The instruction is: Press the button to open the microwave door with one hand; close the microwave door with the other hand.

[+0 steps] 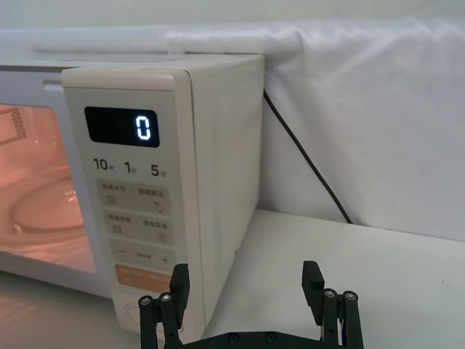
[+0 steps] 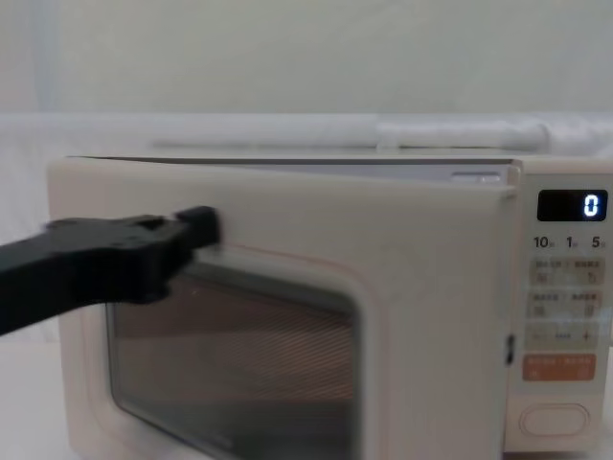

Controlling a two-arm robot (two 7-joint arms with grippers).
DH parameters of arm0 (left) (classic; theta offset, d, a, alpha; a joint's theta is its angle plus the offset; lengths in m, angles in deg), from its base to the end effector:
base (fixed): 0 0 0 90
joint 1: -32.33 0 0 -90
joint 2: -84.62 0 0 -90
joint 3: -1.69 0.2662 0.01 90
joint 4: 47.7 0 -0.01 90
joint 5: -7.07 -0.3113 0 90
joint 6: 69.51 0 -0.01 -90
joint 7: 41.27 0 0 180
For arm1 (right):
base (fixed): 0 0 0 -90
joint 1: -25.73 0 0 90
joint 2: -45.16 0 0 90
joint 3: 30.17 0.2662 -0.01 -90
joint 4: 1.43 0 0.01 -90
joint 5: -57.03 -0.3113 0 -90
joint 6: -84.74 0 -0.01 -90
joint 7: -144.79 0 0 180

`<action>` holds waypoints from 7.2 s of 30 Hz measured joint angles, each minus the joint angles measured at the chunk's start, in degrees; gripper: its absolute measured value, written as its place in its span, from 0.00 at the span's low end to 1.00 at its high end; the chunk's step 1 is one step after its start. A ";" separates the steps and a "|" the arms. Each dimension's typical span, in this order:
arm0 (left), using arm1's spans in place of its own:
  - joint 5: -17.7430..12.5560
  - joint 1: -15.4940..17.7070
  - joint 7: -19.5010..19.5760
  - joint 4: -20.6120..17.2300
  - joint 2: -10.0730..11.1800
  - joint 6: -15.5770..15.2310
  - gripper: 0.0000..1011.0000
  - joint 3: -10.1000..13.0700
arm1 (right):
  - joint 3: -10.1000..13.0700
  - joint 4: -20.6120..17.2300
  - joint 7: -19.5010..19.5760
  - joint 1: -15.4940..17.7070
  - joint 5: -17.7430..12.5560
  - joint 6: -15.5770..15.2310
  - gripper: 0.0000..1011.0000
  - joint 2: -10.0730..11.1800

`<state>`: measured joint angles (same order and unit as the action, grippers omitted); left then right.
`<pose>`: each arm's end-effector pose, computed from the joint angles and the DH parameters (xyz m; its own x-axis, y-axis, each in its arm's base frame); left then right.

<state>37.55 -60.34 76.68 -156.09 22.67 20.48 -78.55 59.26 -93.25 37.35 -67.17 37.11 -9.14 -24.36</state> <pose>0.3048 0.0344 -0.1936 0.7088 0.7048 0.0283 -0.6922 0.7027 -0.1648 0.3437 -0.0900 -0.2339 0.3184 -0.9479 0.0131 0.9479 0.3185 0.0055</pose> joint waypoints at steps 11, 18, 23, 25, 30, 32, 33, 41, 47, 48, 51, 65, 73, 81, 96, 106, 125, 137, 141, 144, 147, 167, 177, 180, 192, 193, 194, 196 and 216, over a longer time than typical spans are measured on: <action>-0.95 12.27 2.25 8.56 -2.98 -2.35 0.00 8.90 | 0.00 0.00 0.00 0.00 0.00 0.00 0.99 0.00; -1.24 18.54 3.36 13.70 -4.70 -2.86 0.00 13.00 | 0.00 0.00 0.00 0.00 0.00 0.00 0.99 0.00; -1.52 22.06 4.24 16.64 -5.40 -3.07 0.00 15.15 | 0.00 0.00 0.00 0.00 0.00 0.00 0.99 0.00; -1.53 23.51 4.47 17.85 -5.83 -3.10 0.00 16.00 | 0.00 0.00 0.00 0.00 0.00 0.00 0.99 0.00; -1.44 26.13 4.84 20.26 -7.01 -3.11 0.00 17.67 | 0.00 0.00 0.00 0.00 0.00 0.00 0.99 0.00; -1.39 27.46 5.06 21.49 -7.65 -3.08 0.00 18.63 | 0.00 0.00 0.00 0.00 0.00 0.00 0.99 0.00; -1.38 28.29 5.16 22.21 -8.04 -3.07 0.00 19.23 | 0.00 0.00 0.00 0.00 0.00 0.00 0.99 0.00; -2.12 31.91 5.01 25.61 -10.26 -2.32 0.00 21.93 | 0.00 0.00 0.00 0.00 0.00 0.00 0.99 0.00; -3.67 33.68 3.87 27.77 -12.32 -1.21 0.00 23.66 | 0.00 0.00 0.00 0.00 0.00 0.00 0.99 0.00; -4.12 33.99 3.57 28.26 -12.77 -0.95 0.00 23.95 | 0.00 0.00 0.00 0.00 0.00 0.00 0.99 0.00; -4.76 34.31 3.12 28.73 -13.30 -0.66 0.00 24.32 | 0.00 0.00 0.00 0.00 0.00 0.00 0.99 0.00; -9.70 34.68 -1.03 29.50 -15.20 1.56 0.00 23.76 | 0.00 0.00 0.00 0.00 0.00 0.00 0.99 0.00; -11.28 34.55 -2.30 29.97 -15.94 1.50 0.00 22.48 | 0.00 0.00 0.00 0.00 0.00 0.00 0.99 0.00; -13.03 34.33 -4.01 30.28 -16.72 0.69 0.00 21.65 | 0.00 0.00 0.00 0.00 0.00 0.00 0.99 0.00; -15.01 32.81 -6.05 29.44 -18.34 -0.49 0.00 19.37 | 0.00 0.00 0.00 0.00 0.00 0.00 0.99 0.00; -14.15 28.65 -6.64 24.15 -17.00 -1.29 0.00 18.12 | 0.00 0.00 0.00 0.00 0.00 0.00 0.99 0.00; -14.62 13.48 -14.60 12.26 -13.76 -1.81 0.00 11.05 | 0.00 0.00 0.00 0.00 0.00 0.00 0.99 0.00; -18.66 3.91 -23.45 6.04 -13.14 0.61 0.00 1.95 | 0.00 0.00 0.00 0.00 0.00 0.00 0.99 0.00; -19.69 1.16 -25.90 4.86 -13.42 2.14 0.00 -0.84 | 0.00 0.00 0.00 0.00 0.00 0.00 0.99 0.00; -20.47 -1.27 -27.81 4.17 -13.96 3.70 0.00 -3.35 | 0.00 0.00 0.00 0.00 0.00 0.00 0.99 0.00; -20.74 -2.57 -28.69 4.08 -14.33 4.55 0.00 -4.76 | 0.00 0.00 0.00 0.00 0.00 0.00 0.99 0.00; -20.42 -6.29 -30.77 11.03 -18.88 10.53 0.00 -11.46 | 0.00 0.00 0.00 0.00 0.00 0.00 0.99 0.00; -20.03 -5.48 -28.26 13.03 -19.63 6.41 0.00 -11.46 | 0.00 0.00 0.00 0.00 0.00 0.00 0.99 0.00; -20.12 -5.08 -27.60 13.08 -19.89 4.25 0.00 -11.62 | 0.00 0.00 0.00 0.00 0.00 0.00 0.99 0.00; -22.00 -3.82 -26.20 12.92 -20.96 0.82 0.00 -11.69 | 0.00 0.00 0.00 0.00 0.00 0.00 0.99 0.00; -22.82 -3.74 -26.22 12.96 -21.13 0.54 0.00 -11.50 | 0.00 0.00 0.00 0.00 0.00 0.00 0.99 0.00; -23.12 -3.72 -26.25 12.97 -21.20 0.44 0.00 -11.43 | 0.00 0.00 0.00 0.00 0.00 0.00 0.99 0.00; -23.29 -3.71 -26.28 12.99 -21.24 0.36 0.00 -11.38 | 0.01 0.00 0.00 0.00 0.00 0.00 0.99 0.00; -22.81 -3.77 -26.28 12.98 -21.06 0.52 0.01 -11.44 | 0.00 0.00 0.00 0.00 0.00 0.00 0.99 0.00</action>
<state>14.74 -64.11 50.40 -143.11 1.61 21.00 -89.99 59.26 -93.25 37.34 -67.17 37.11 -9.13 -24.36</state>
